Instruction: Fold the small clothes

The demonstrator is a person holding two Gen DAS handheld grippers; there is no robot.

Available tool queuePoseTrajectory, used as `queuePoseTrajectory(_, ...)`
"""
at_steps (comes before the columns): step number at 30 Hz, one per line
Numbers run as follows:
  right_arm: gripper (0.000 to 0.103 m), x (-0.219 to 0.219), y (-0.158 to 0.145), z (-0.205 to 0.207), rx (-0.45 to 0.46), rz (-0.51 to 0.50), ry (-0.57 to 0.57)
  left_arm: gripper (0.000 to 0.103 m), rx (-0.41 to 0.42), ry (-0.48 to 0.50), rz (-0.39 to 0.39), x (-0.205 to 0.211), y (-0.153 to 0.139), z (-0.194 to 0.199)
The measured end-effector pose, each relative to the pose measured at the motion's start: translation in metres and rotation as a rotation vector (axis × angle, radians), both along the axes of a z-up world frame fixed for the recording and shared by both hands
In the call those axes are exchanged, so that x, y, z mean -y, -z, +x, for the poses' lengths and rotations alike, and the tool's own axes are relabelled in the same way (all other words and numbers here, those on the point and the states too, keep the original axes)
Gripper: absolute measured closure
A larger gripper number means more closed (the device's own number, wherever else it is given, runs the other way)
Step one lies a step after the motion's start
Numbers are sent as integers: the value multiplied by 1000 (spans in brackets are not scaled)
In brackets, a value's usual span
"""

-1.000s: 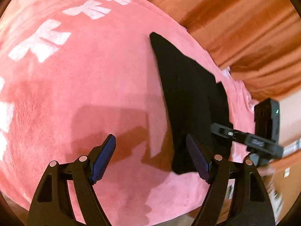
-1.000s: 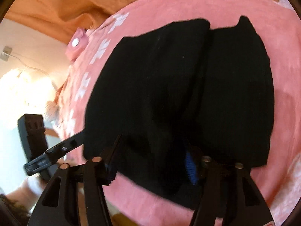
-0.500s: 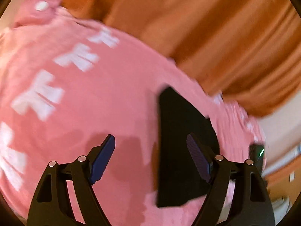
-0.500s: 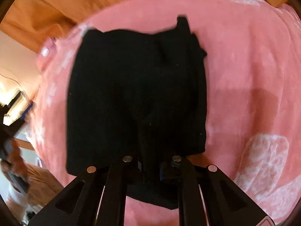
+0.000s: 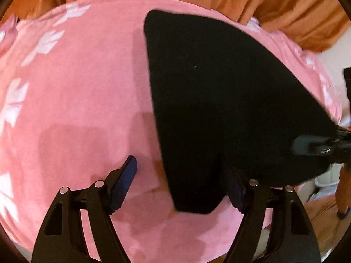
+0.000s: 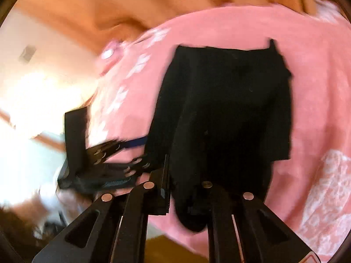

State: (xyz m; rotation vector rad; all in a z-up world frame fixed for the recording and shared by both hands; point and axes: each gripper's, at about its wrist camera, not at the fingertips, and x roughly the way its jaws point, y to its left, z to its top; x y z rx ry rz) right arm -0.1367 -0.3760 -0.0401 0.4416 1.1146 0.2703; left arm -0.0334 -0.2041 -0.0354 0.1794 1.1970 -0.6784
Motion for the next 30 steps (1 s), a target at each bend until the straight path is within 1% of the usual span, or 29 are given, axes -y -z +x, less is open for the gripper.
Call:
queuePoseTrajectory(1, 92, 6, 26, 5, -116, -133, 38, 28, 7, 19, 3, -1, 3, -3)
queuePoseTrajectory(2, 94, 14, 39, 6, -156, -137, 66, 27, 20, 30, 9, -2, 5, -1)
queuePoseTrajectory(3, 91, 24, 35, 6, -149, -72, 95, 27, 31, 34, 22, -3, 3, -3)
queuePoseTrajectory(4, 89, 32, 24, 7, -160, -37, 113, 27, 30, 25, 21, -5, 0, -4)
queuePoseTrajectory(5, 83, 37, 10, 5, -114, -38, 128, 29, 23, 5, 1, -9, -4, -3)
queuePoseTrajectory(6, 74, 42, -6, 3, -51, -51, 148, 29, 16, -11, -28, -12, -11, -3)
queuePoseTrajectory(7, 65, 48, -23, 3, 6, -57, 167, 29, 12, -19, -77, -14, -20, -1)
queuePoseTrajectory(8, 50, 54, -34, 5, 38, -50, 185, 28, 22, -18, -93, -15, -24, 0)
queuePoseTrajectory(9, 50, 62, -40, 8, 63, -36, 211, 28, 43, -16, -98, -15, -29, 0)
queuePoseTrajectory(11, 50, 76, -42, 27, 63, 12, 260, 27, 75, -32, -107, -15, -33, 4)
queuePoseTrajectory(12, 50, 84, -39, 30, 54, 22, 277, 27, 75, -45, -106, -15, -33, 7)
queuePoseTrajectory(13, 52, 86, -31, 45, 29, 1, 297, 27, 69, -57, -101, -9, -29, 13)
queuePoseTrajectory(15, 87, 77, -24, 54, 13, -61, 295, 27, 32, -93, -85, -2, -22, 23)
queuePoseTrajectory(16, 89, 68, -35, 58, 36, -105, 286, 27, 11, -125, -97, -3, -20, 28)
queuePoseTrajectory(17, 92, 55, -57, 57, 91, -158, 261, 27, 9, -145, -103, -2, -23, 30)
queuePoseTrajectory(18, 93, 46, -75, 56, 146, -186, 231, 27, 19, -157, -108, -3, -26, 31)
queuePoseTrajectory(19, 93, 34, -103, 49, 244, -207, 184, 27, 35, -160, -106, -5, -29, 31)
queuePoseTrajectory(20, 94, 28, -123, 45, 328, -216, 153, 27, 77, -161, -82, -4, -32, 31)
queuePoseTrajectory(21, 94, 28, -133, 45, 382, -223, 140, 27, 99, -159, -62, -1, -30, 31)
queuePoseTrajectory(22, 94, 31, -127, 54, 361, -231, 157, 26, 128, -156, -21, 2, -26, 32)
queuePoseTrajectory(23, 93, 48, -114, 58, 299, -241, 188, 26, 136, -151, 15, 4, -20, 33)
queuePoseTrajectory(24, 92, 54, -91, 71, 202, -261, 222, 23, 136, -145, 41, 5, -14, 33)
queuePoseTrajectory(25, 92, 69, -58, 82, 41, -277, 252, 20, 127, -145, 42, 4, -7, 34)
queuePoseTrajectory(26, 93, 78, -39, 82, -30, -253, 283, 20, 118, -149, 30, 4, -5, 36)
queuePoseTrajectory(27, 93, 82, -43, 78, -10, -208, 307, 20, 110, -152, 28, 3, -4, 37)
queuePoseTrajectory(28, 91, 78, -53, 77, -6, -200, 304, 20, 103, -152, 26, 2, -6, 37)
queuePoseTrajectory(29, 86, 73, -67, 74, 21, -203, 292, 21, 98, -154, 9, -2, -11, 37)
queuePoseTrajectory(30, 83, 68, -75, 69, 48, -198, 283, 22, 94, -157, -12, -7, -14, 36)
